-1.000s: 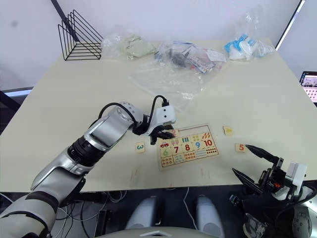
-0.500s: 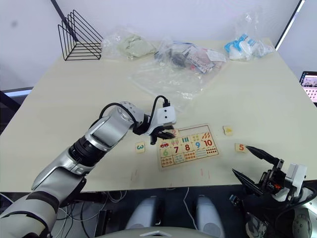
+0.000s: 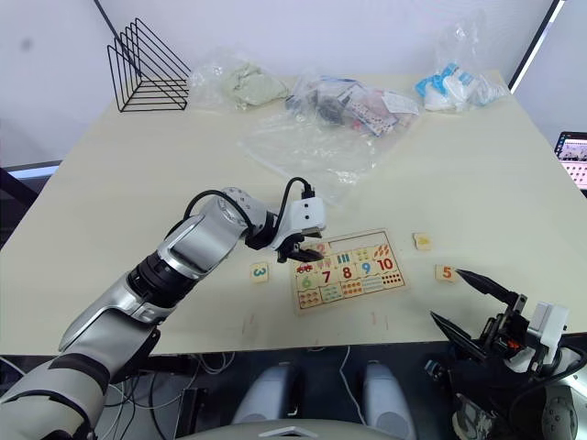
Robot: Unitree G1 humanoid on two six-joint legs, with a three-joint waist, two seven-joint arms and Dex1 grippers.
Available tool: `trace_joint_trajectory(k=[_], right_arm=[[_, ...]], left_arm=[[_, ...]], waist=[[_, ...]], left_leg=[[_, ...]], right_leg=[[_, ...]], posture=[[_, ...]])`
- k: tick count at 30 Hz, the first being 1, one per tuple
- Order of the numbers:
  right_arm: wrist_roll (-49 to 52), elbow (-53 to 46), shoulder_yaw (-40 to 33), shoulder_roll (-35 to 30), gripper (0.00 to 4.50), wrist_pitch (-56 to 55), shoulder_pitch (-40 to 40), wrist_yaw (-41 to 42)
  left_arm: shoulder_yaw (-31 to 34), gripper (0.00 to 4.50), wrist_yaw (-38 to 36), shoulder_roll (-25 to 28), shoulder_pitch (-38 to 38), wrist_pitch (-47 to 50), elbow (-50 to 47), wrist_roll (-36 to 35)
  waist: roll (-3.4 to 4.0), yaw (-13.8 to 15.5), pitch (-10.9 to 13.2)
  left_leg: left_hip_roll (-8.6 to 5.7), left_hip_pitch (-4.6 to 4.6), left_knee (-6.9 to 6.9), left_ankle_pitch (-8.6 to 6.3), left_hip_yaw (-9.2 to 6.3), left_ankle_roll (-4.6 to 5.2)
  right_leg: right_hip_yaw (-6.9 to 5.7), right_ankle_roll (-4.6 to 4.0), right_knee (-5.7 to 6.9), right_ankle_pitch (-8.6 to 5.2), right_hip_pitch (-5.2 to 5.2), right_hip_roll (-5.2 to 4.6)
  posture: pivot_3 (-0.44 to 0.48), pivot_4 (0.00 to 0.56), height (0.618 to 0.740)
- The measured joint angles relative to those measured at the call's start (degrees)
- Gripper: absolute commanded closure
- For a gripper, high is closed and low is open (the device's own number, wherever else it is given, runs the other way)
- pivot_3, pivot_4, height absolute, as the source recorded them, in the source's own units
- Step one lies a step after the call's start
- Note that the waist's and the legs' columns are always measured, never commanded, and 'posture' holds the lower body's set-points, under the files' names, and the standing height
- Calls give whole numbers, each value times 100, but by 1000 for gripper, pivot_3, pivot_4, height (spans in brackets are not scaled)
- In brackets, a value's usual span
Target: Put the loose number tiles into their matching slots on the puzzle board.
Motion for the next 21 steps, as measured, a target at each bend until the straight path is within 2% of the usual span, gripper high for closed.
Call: trace_joint_trajectory(k=[11, 21], right_arm=[[-17, 13, 1, 0, 0, -4, -20, 0], [-39, 47, 28, 22, 0, -27, -69, -14]], left_arm=[[103, 13, -55, -50, -93, -24, 68, -57], [762, 13, -66, -265, -475, -669, 1155, -273]], waist=[[0, 2, 0], [0, 0, 0]], left_leg=[[0, -1, 0, 0, 0, 0], [0, -1, 0, 0, 0, 0]], right_leg=[[0, 0, 0, 0, 0, 0], [-1, 0, -1, 0, 0, 0]], posture=[[0, 150, 740], [0, 150, 740]])
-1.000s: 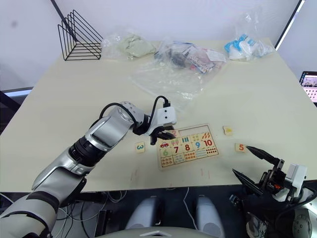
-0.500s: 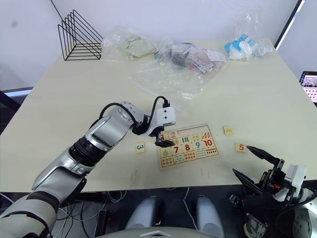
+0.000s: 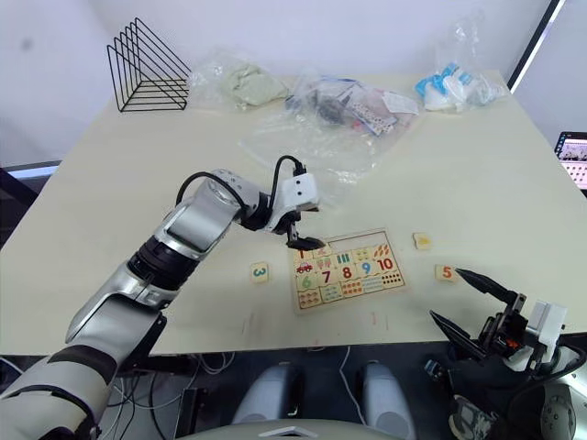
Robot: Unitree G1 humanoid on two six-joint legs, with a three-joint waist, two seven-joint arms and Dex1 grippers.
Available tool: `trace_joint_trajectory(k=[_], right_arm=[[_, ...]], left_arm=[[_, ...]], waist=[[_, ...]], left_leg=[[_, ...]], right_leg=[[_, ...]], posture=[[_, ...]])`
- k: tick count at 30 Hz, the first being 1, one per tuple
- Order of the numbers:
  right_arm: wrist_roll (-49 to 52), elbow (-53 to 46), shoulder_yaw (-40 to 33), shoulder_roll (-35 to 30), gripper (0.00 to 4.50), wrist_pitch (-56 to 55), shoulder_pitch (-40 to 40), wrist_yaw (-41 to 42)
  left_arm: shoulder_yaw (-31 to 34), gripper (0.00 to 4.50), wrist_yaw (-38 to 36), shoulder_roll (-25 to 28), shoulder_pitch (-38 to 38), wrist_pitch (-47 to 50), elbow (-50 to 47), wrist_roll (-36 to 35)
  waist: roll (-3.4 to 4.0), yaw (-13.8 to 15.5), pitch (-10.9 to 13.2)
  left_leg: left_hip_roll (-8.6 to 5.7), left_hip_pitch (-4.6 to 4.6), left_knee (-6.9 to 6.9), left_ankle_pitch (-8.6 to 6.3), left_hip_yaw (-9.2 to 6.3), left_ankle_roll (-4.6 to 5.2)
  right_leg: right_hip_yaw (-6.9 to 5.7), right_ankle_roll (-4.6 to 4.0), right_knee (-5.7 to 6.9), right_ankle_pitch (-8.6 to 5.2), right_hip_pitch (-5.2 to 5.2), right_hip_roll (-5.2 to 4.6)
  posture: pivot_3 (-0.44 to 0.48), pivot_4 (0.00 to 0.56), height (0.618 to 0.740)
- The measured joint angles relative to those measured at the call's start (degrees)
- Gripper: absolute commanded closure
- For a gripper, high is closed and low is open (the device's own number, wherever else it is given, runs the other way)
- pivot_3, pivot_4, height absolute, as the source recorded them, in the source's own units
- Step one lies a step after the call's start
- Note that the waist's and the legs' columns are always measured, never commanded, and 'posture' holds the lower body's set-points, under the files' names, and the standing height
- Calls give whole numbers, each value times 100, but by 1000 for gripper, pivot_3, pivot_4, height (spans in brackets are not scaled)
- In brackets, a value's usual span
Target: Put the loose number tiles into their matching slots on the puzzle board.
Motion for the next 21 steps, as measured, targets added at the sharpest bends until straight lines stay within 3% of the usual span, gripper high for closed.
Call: trace_joint_trajectory(k=[3, 11, 21], right_arm=[[-1, 0, 6, 0, 0, -10, -6, -4], [-2, 1, 23, 1, 0, -41, -9, -16], [-2, 0, 23, 3, 0, -53, 63, -37]], left_arm=[[149, 869, -2, -74, -6, -268, 186, -73], [206, 4392, -190, -159, 432, -1339, 367, -170], [192, 4392, -540, -154, 872, -2048, 560, -171]], waist=[[0, 0, 0], [0, -1, 0], [1, 1, 0]], left_leg=[[0, 0, 0, 0, -1, 0], [0, 1, 0, 0, 0, 0], [0, 1, 1, 0, 1, 0]], right_leg=[[0, 0, 0, 0, 0, 0], [2, 0, 1, 1, 0, 0], [1, 0, 1, 1, 0, 0]], posture=[[0, 150, 740], [0, 150, 740], [0, 150, 740]])
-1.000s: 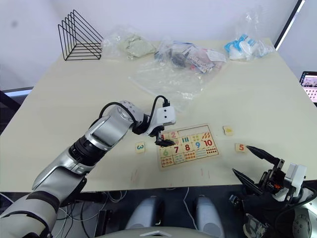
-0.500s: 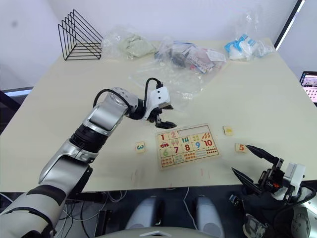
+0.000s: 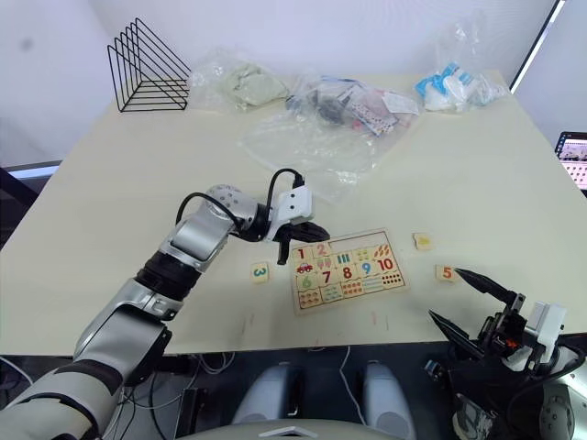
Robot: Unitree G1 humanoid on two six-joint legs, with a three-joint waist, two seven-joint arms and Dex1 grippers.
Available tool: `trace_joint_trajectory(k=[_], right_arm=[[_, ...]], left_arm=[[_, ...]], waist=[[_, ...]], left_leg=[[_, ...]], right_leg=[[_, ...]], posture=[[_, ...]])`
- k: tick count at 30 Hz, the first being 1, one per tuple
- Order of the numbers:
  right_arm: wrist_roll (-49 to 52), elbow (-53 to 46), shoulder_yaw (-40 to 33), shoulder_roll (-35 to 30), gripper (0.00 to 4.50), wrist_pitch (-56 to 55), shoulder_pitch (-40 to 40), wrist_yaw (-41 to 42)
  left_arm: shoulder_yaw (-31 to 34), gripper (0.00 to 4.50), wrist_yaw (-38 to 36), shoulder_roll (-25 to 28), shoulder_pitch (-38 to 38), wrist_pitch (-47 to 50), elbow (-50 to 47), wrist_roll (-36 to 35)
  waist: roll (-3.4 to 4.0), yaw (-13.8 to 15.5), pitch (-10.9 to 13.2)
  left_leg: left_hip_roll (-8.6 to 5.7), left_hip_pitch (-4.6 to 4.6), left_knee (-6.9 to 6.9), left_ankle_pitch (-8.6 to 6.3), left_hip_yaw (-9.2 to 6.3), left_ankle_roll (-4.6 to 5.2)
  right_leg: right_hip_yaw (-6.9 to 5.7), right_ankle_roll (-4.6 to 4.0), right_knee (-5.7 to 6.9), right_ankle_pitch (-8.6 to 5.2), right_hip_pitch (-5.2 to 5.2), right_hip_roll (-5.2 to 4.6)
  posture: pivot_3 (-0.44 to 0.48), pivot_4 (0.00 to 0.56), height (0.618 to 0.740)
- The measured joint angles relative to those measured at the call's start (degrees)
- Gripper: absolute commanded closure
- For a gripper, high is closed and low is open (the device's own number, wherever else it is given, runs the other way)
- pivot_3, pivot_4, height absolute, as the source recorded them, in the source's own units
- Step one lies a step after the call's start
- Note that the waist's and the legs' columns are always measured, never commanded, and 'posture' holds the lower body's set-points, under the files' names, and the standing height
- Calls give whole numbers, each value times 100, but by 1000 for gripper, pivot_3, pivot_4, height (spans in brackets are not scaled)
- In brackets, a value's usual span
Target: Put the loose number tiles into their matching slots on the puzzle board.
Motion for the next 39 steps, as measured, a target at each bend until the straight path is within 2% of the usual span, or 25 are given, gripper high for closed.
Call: trace_joint_trajectory(k=[17, 23, 27, 32, 39], right_arm=[[2, -1, -2, -3, 0, -8, 81, -2], [4, -1, -7, -3, 0, -8, 82, -46], [8, -1, -33, -3, 0, -6, 92, -135], [24, -1, -91, -2, 0, -3, 102, -284], [-13, 174, -181, -43, 0, 50, 68, -545]], left_arm=[[30, 4392, -80, 16, 169, -457, 203, 168], [281, 4392, -64, -84, 351, -451, 249, -35], [715, 4392, -69, -72, 639, -195, 24, -497], [1294, 4392, -63, 190, 997, 87, -429, -937], [2234, 4392, 264, 463, 1940, 136, -954, -1518]], waist=[[2, 1, -2], [2, 0, -2], [2, -4, -1], [4, -5, -2], [4, -1, -2]], left_leg=[[0, 4, 0, 0, 1, 0], [0, 3, 0, 0, 1, 0], [2, 2, 0, 0, -1, 0], [2, 3, 0, 0, -1, 0], [3, 3, 0, 0, -1, 0]], right_leg=[[0, 0, 0, 0, 2, 0], [0, 0, 0, 0, 2, 0], [-2, 0, 1, 0, 1, 0], [-2, 0, 1, 0, 1, -2], [-3, -1, 1, 0, 1, -4]], posture=[[0, 150, 740], [0, 150, 740], [0, 150, 740], [0, 150, 740], [0, 150, 740]])
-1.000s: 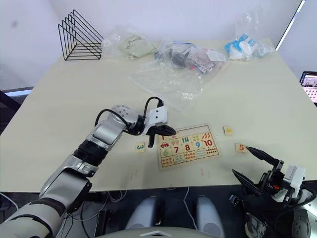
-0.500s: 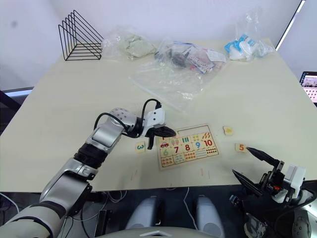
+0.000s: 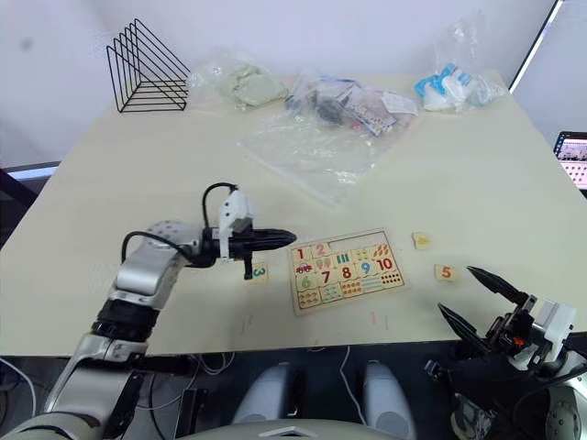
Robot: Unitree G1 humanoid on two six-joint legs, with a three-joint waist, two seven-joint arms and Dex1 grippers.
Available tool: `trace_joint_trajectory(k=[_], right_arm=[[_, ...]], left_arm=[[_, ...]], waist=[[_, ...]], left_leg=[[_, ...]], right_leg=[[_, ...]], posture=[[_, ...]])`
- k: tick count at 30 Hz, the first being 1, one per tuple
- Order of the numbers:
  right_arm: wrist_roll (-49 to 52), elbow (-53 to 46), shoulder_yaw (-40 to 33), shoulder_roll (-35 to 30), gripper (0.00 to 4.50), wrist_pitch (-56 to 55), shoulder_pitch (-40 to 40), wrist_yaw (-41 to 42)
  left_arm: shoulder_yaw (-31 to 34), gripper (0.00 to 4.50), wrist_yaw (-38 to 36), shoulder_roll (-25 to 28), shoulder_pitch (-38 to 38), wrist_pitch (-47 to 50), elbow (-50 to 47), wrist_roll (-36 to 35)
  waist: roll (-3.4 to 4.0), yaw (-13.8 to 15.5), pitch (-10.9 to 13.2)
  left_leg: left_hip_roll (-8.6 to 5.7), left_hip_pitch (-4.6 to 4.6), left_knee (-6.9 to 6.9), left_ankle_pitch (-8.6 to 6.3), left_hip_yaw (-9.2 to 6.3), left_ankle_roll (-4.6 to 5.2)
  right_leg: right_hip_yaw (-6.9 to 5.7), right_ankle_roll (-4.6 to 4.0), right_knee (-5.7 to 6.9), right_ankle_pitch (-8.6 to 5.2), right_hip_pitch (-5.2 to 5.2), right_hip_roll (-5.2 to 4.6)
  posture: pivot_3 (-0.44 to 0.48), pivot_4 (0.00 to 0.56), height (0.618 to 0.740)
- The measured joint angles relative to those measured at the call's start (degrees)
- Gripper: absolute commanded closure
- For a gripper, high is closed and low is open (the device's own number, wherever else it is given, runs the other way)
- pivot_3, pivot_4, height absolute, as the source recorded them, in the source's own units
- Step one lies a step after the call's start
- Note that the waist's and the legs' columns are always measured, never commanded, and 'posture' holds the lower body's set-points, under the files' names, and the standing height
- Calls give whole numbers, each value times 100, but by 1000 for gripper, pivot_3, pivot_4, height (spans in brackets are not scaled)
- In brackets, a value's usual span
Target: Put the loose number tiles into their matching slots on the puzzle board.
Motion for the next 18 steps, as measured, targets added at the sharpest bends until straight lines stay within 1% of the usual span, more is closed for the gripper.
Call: trace_joint_trajectory(k=[1, 2, 7, 10, 11, 12, 13, 15, 17, 18], right_arm=[[-5, 25, -11, -2, 0, 4, 1, -24], [-18, 64, -56, -8, 0, 15, -17, -79], [-103, 294, -175, -125, 0, 16, -25, -198], [-145, 394, -181, -176, 0, 18, -50, -192], [-155, 450, -183, -208, 0, 19, -57, -191], [-160, 496, -199, -231, 0, 20, -61, -190], [-164, 519, -206, -238, 0, 21, -73, -190], [-170, 643, -233, -296, 0, 21, -117, -169], [-172, 789, -286, -350, 0, 21, -151, -155], [-175, 865, -323, -364, 0, 20, -159, -134]], left_arm=[[80, 4392, 26, 24, 48, -3, -19, -44], [304, 4392, 123, 123, 176, 16, -77, -141], [1020, 4392, 315, 350, 917, 7, -202, -478], [1339, 3714, 395, 443, 1350, -32, -316, -582], [1413, 3146, 409, 466, 1496, -57, -372, -619], [1486, 2799, 420, 471, 1638, -87, -422, -653], [1537, 2295, 431, 470, 1725, -115, -445, -669], [1683, 1696, 540, 469, 2037, -178, -557, -703], [1870, 980, 576, 466, 2416, -319, -699, -756], [1964, 465, 578, 466, 2615, -391, -763, -762]], waist=[[0, 5, 0], [0, 19, 0], [0, -10, 0], [1, -4, 0], [1, 0, 0], [1, 5, 0], [1, 5, 0], [1, 3, 0], [-1, -1, 0], [1, -2, -1]], left_leg=[[0, 0, 0, 0, 0, 0], [-2, 0, 0, 0, 0, 0], [2, 3, -5, 0, 0, 0], [2, 5, -5, 0, 5, 0], [2, 5, -5, 0, 5, 0], [2, 5, -5, 0, 6, 0], [2, 4, -5, 0, 6, 0], [2, 5, -5, 0, 6, 0], [4, 5, -6, 0, 7, 0], [5, 6, -8, 0, 9, 0]], right_leg=[[0, 0, 0, 0, 0, 0], [-2, 0, 0, 0, 0, -2], [-1, -2, -1, -1, 0, 1], [2, -1, -1, 0, 0, -2], [2, -1, -2, 0, 0, -2], [3, -1, -2, 0, 0, -3], [2, -1, -2, -1, 0, -3], [3, -1, -2, -1, 0, -3], [3, -2, -4, -1, 0, -3], [4, -2, -4, -1, 0, -4]], posture=[[0, 150, 740], [0, 150, 740], [0, 150, 740], [0, 150, 740], [0, 150, 740], [0, 150, 740], [0, 150, 740], [0, 150, 740], [0, 150, 740], [0, 150, 740]])
